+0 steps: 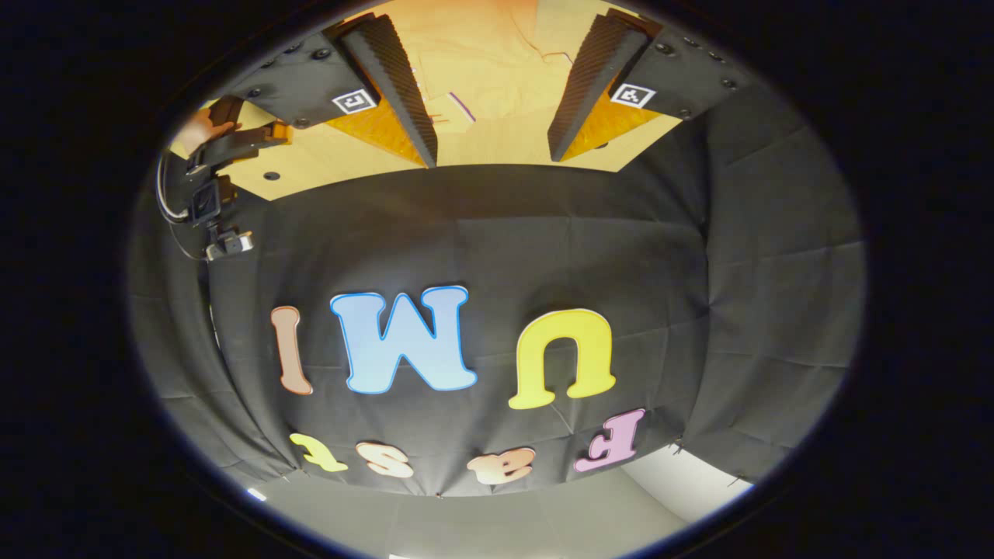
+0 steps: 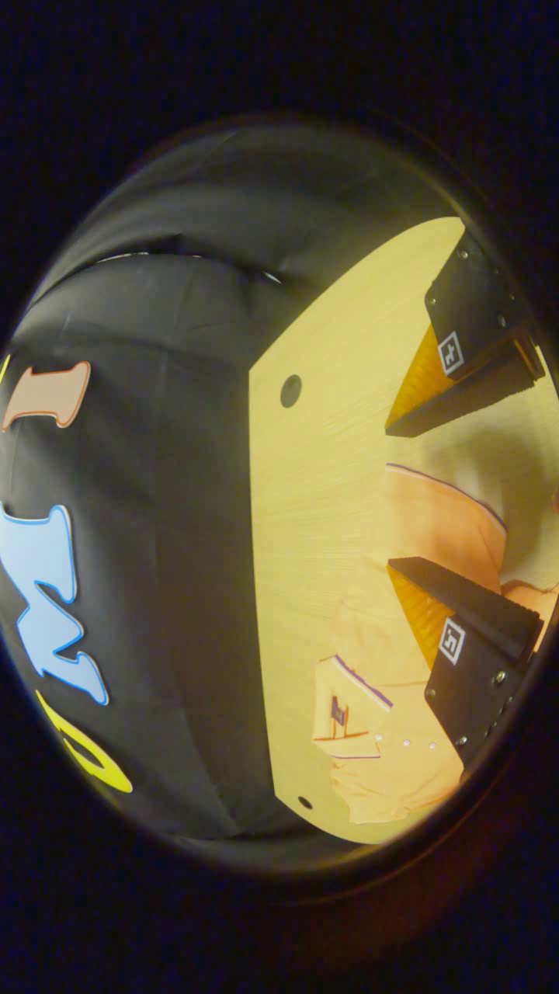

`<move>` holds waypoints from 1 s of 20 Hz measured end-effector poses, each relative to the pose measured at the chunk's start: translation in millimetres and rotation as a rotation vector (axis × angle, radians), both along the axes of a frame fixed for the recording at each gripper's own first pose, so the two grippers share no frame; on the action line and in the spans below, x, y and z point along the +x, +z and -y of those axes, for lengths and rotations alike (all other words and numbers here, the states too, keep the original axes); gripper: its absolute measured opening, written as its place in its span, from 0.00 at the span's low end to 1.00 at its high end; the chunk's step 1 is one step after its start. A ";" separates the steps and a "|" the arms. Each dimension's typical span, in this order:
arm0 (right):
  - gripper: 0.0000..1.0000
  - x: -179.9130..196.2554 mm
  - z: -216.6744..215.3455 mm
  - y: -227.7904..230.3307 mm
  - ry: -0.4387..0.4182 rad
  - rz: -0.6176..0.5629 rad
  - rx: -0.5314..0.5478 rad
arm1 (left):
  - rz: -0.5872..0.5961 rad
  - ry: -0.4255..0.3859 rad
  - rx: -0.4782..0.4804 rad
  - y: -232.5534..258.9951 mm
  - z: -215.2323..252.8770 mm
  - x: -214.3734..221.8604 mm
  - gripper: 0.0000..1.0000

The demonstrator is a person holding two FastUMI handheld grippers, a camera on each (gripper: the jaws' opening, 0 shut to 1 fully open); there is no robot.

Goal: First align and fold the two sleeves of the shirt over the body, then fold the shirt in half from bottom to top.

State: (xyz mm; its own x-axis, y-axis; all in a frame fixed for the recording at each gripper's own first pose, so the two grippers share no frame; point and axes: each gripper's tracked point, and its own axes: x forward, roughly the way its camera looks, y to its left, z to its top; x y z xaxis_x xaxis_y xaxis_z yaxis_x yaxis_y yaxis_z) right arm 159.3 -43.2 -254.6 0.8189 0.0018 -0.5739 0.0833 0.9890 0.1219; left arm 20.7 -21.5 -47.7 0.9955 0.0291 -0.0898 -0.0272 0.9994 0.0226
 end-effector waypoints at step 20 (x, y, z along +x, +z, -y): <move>0.06 13.2 -12.0 -47.1 0.016 -0.148 0.081 | -0.001 0.010 0.002 -1.1 -2.4 -25.8 0.93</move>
